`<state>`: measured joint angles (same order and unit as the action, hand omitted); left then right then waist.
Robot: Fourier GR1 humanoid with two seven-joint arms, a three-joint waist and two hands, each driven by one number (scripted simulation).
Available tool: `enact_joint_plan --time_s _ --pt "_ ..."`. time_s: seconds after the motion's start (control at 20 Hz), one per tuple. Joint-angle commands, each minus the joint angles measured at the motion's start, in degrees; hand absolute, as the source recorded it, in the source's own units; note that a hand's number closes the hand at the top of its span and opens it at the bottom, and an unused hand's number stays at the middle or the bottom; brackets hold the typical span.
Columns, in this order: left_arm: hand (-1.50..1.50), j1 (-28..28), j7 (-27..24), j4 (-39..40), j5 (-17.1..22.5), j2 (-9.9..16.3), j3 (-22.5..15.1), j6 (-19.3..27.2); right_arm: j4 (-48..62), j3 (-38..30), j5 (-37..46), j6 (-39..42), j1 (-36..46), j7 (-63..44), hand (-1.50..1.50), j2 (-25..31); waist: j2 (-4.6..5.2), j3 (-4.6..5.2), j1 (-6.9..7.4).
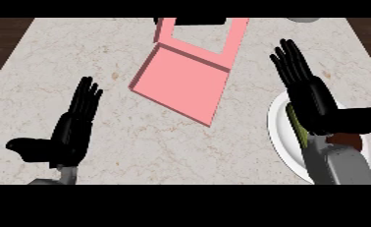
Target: Pick the cupcake from the plate and place it in the cardboard box
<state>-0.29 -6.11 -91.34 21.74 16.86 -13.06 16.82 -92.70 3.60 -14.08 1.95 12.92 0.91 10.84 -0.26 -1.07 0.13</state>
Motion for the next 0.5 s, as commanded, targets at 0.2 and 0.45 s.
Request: enact_joint_plan --time_s 0.2,0.45 --pt "0.0 -6.6 2.51 0.27 -8.64 8.42 -4.69 -5.42 4.55 0.05 1.85 17.84 -11.45 -0.47 -1.5 17.44 0.61 0.83 -3.03" --pt "0.0 -5.68 3.87 0.52 -9.24 8.05 -7.01 -6.08 -0.43 -1.32 22.19 13.29 -10.28 9.13 -1.5 29.8 -0.08 0.97 -5.37"
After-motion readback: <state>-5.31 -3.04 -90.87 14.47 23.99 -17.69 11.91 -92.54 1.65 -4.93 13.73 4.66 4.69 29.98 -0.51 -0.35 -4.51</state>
